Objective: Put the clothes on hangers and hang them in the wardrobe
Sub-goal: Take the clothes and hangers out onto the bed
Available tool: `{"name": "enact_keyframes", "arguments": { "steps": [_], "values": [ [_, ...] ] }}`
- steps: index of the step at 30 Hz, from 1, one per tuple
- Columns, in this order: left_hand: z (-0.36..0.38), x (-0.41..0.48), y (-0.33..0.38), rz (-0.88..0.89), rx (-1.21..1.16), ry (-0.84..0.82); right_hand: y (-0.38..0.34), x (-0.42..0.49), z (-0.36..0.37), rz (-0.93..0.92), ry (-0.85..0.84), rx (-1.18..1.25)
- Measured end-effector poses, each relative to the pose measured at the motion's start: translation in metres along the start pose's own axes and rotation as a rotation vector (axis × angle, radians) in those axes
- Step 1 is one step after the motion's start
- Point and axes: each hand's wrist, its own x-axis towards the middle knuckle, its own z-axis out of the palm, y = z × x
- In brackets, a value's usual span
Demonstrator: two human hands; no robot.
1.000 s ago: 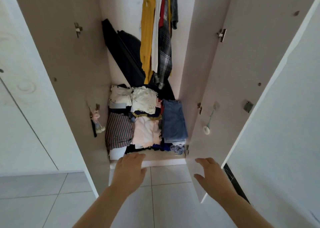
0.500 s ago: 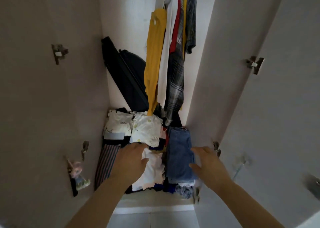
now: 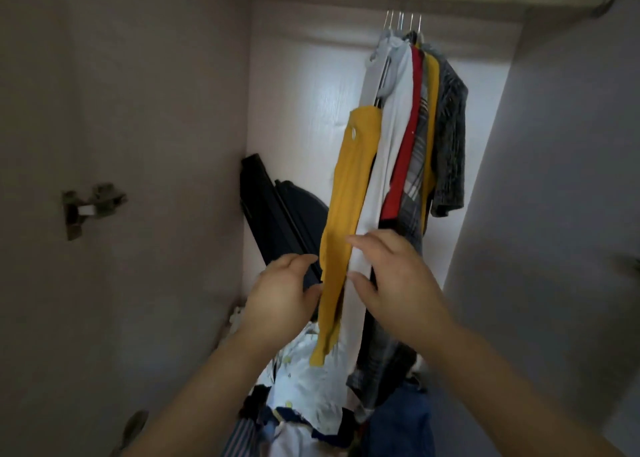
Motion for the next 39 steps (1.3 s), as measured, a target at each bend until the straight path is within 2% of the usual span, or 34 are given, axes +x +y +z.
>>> {"name": "enact_keyframes", "arguments": {
  "steps": [3,9,18,21,25,31,36,39],
  "values": [
    [-0.003,0.05,-0.002,0.039,-0.072,0.086,0.003,0.06,-0.003,-0.095,0.053,-0.031],
    [-0.005,0.145,-0.007,0.13,-0.195,0.204,0.02,0.175,-0.003,-0.185,0.145,-0.256],
    [-0.007,0.252,-0.025,0.278,-0.201,0.281,0.051,0.322,-0.019,0.015,0.203,-0.621],
    [-0.005,0.276,-0.025,0.302,-0.209,0.284,0.073,0.344,-0.029,0.058,0.234,-0.676],
    [-0.001,0.296,-0.023,0.349,-0.192,0.315,0.115,0.346,-0.044,0.094,0.346,-0.623],
    [0.012,0.305,-0.03,0.324,-0.137,0.298,0.18,0.355,-0.06,0.168,0.438,-0.62],
    [0.016,0.311,-0.032,0.295,-0.078,0.303,0.197,0.381,-0.062,0.132,0.494,-0.665],
    [0.014,0.313,-0.033,0.291,-0.033,0.324,0.196,0.397,-0.063,0.035,0.474,-0.713]
  ]
}}
